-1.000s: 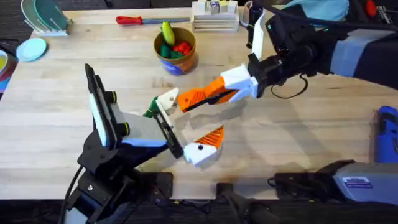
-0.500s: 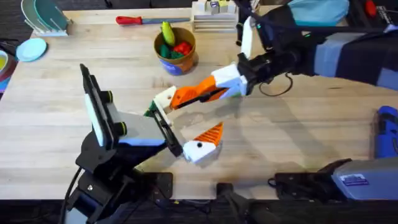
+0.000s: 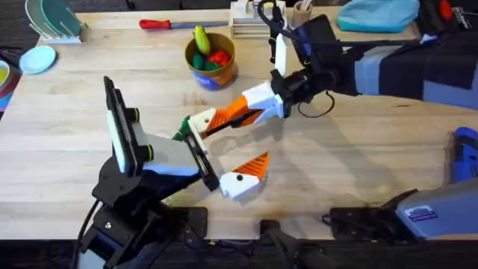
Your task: Pick up the gripper from the table and insert it into the empty holder that is missing its gripper. Then pick up a screw, insert it into the mounting hole, and use the screwdriver to tighten it. Finally, clean up the table by picking up the vegetable and placing it into the bucket.
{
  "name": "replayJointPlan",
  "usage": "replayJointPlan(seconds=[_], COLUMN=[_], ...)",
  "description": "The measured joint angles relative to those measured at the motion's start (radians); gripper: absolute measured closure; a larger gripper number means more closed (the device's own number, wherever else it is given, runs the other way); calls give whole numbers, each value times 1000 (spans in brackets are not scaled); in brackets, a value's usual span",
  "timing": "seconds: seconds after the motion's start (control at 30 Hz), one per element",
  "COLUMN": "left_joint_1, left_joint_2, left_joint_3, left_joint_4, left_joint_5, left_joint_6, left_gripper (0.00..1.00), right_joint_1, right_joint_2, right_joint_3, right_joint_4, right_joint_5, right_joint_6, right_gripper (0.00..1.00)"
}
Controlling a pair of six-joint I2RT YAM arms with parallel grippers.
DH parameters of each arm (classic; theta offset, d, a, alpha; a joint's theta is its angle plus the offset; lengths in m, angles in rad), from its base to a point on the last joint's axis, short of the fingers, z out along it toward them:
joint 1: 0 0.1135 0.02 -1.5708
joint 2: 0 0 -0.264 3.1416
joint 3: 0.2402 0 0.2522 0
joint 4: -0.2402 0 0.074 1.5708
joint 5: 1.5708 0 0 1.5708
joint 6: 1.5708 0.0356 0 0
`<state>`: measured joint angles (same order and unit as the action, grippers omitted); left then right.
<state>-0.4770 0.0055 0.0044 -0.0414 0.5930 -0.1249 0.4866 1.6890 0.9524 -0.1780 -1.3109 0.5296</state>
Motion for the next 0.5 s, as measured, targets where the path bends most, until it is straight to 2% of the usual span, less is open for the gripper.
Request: replayJointPlan(seconds=[0.2, 0.5], left_joint_1=[0, -14], left_joint_2=[0, 0], left_joint_3=[0, 0], left_joint_4=[0, 12], left_joint_5=[-1, 12], left_joint_6=[-2, -27], left_gripper=[9, 7], right_joint_1=[0, 32], right_joint_2=[0, 11], right_joint_3=[0, 0], right_joint_4=[0, -1], right_joint_5=[0, 1], right_joint_6=[3, 9], right_gripper=[991, 555])
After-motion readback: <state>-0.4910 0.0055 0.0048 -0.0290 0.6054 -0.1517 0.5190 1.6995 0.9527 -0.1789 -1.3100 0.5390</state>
